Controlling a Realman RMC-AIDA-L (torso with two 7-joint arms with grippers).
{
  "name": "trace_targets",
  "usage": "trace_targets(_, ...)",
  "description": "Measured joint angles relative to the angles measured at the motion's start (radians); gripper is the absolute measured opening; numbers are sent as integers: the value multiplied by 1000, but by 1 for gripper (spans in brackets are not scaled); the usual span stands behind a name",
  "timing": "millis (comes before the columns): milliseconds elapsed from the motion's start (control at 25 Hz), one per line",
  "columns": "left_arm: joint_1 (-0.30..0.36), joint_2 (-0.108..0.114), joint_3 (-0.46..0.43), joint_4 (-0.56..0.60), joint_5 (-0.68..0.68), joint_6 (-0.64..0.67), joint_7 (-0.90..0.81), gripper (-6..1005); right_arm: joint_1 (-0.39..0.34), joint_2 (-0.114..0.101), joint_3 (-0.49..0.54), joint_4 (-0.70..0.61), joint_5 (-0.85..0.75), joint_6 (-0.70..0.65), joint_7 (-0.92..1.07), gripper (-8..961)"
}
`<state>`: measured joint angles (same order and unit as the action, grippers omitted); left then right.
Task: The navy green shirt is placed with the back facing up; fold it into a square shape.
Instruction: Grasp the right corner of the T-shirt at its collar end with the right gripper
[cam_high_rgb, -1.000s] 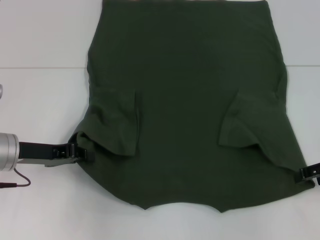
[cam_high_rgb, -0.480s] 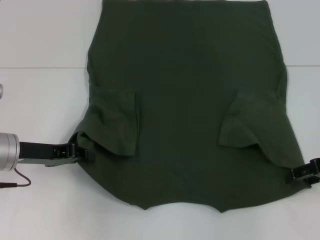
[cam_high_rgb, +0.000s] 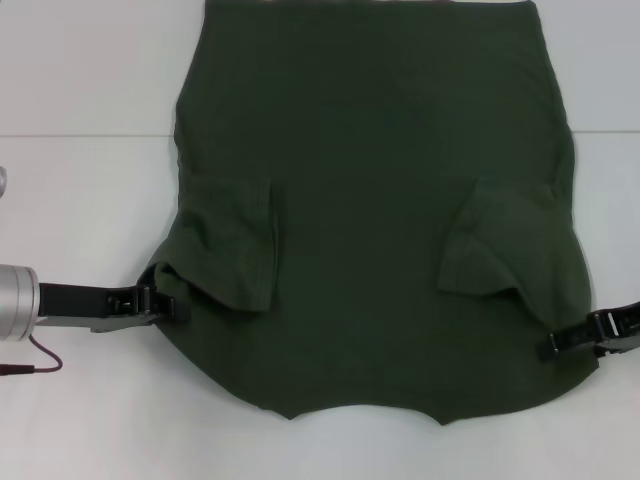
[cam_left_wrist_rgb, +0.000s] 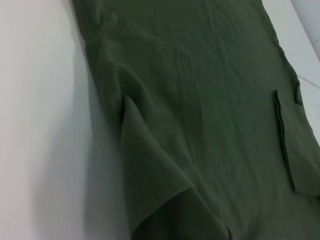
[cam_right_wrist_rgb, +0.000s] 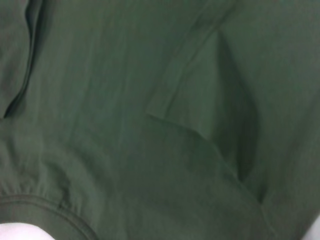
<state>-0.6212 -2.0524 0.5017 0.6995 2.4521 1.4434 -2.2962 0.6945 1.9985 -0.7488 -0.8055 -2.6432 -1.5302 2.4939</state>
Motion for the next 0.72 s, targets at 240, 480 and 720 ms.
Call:
trace_targets(240, 1, 0, 0, 0, -12, 1, 0, 29, 5, 4, 4, -6, -1, 9, -6, 719)
trace_targets(480, 2, 0, 0, -1, -20, 2, 1, 29, 0, -5, 5, -3, -1, 16, -14, 646)
trace_targets(720, 1, 0, 0, -1, -21, 2, -4, 29, 1, -6, 1, -1, -4, 18, -15, 518)
